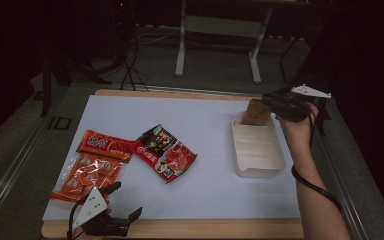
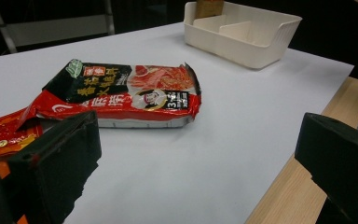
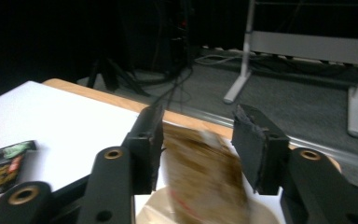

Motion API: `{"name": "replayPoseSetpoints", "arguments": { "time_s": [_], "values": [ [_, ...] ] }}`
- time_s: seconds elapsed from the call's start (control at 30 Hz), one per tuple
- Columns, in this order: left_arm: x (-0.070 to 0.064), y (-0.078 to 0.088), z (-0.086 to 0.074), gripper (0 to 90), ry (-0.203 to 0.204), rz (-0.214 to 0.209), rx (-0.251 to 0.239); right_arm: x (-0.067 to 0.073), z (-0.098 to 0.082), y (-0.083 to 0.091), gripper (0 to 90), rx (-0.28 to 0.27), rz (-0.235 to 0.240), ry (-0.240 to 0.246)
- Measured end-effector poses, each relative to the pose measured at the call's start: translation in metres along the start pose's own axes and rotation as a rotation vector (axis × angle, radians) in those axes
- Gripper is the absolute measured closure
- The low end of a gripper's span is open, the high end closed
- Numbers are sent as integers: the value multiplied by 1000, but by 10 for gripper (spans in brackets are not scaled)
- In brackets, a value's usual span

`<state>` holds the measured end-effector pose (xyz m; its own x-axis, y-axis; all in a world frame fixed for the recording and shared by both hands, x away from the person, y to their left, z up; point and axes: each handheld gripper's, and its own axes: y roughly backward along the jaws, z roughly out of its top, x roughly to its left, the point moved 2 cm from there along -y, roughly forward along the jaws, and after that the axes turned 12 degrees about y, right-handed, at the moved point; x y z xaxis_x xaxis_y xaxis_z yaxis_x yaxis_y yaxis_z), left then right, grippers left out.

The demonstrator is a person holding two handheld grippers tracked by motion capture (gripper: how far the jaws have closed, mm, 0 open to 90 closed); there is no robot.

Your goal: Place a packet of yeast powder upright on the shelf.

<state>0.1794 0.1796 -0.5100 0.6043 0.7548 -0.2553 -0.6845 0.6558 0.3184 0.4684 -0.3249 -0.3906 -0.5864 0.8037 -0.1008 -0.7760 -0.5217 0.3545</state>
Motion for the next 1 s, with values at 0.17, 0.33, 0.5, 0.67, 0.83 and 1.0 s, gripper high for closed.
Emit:
{"name": "replayPoseSetpoints", "arguments": {
  "time_s": [0.17, 0.33, 0.5, 0.67, 0.83, 1.0],
  "values": [
    [2, -4, 1, 10, 0, -9, 0, 17, 2, 10, 269, -17, 35, 10],
    [2, -6, 0, 10, 12, -40, -28, 36, -6, 16, 128, -4, 117, -40],
    [1, -7, 1, 10, -8, -23, -12, 51, -15, 25, 113, -25, 144, -40],
    [1, -7, 2, 10, -20, -35, -36, 67, -20, 38, 138, -48, 168, -18],
    [-4, -9, 4, 29, -11, -39, -29, 92, -29, 49, 145, -50, 209, 9],
    [-8, -11, 4, 34, 9, -54, 12, 108, -33, 60, 148, -60, 257, 36]
  ]
}}
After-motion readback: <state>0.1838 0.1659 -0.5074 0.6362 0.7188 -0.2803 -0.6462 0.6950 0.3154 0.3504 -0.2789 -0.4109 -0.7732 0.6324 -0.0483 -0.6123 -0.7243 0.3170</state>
